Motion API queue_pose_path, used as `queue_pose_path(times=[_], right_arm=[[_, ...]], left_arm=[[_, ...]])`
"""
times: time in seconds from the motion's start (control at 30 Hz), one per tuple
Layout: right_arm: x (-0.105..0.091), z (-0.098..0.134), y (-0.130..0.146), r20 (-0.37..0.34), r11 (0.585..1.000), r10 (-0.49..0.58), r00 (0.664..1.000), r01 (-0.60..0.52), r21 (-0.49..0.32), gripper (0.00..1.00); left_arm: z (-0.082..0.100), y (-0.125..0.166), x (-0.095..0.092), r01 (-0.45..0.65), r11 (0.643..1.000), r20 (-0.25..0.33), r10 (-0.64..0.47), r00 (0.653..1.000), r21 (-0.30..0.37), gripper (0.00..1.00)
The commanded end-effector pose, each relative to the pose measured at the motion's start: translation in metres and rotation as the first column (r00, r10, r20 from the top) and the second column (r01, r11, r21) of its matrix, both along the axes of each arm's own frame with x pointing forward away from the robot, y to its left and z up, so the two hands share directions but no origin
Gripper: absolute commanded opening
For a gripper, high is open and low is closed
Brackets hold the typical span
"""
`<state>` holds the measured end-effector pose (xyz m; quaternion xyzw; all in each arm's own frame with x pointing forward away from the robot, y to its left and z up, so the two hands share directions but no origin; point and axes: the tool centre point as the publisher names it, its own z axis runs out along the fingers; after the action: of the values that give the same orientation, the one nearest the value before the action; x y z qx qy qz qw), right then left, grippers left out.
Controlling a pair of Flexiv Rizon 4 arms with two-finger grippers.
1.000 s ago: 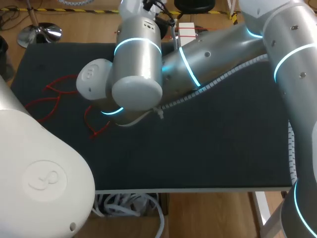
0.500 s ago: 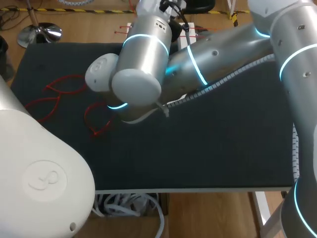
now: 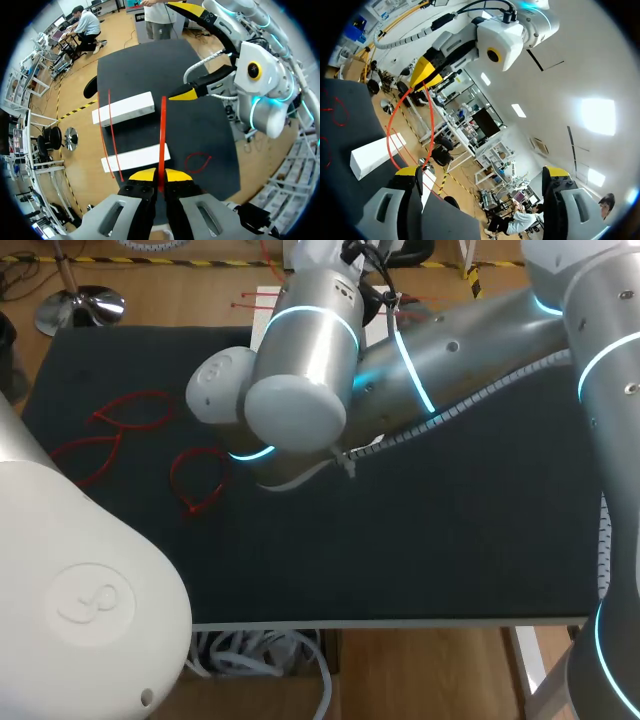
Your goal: Grab the tape and strap the tape.
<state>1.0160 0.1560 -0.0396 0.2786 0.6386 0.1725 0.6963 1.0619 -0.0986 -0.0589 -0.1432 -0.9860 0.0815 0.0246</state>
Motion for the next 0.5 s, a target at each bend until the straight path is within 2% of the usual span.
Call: queue_pose_path(times=[0.03,0.2,0.27,0.5], right_arm=[[0.0,0.003,-0.001,-0.005,1.0,0.002,1.0,-0.002,0.0,1.0],[0.0,0.003,-0.001,-0.005,1.0,0.002,1.0,-0.002,0.0,1.0],[0.0,0.003,-0.001,-0.005,1.0,0.002,1.0,-0.002,0.0,1.0],[0.0,0.003,-0.001,-0.005,1.0,0.002,1.0,-0.002,0.0,1.0]], left_arm=[[0.001,0.0,-0.001,0.0,1.0,0.0,0.0,1.0,0.002,0.0],[-0.001,0.003,0.0,-0.011,1.0,-0.004,0.011,1.0,0.007,0.0],[-0.003,0.012,0.004,-0.034,0.999,0.033,0.033,0.999,0.025,0.0],[-0.008,0.07,0.008,-0.205,0.978,0.104,0.199,0.974,0.048,0.0]])
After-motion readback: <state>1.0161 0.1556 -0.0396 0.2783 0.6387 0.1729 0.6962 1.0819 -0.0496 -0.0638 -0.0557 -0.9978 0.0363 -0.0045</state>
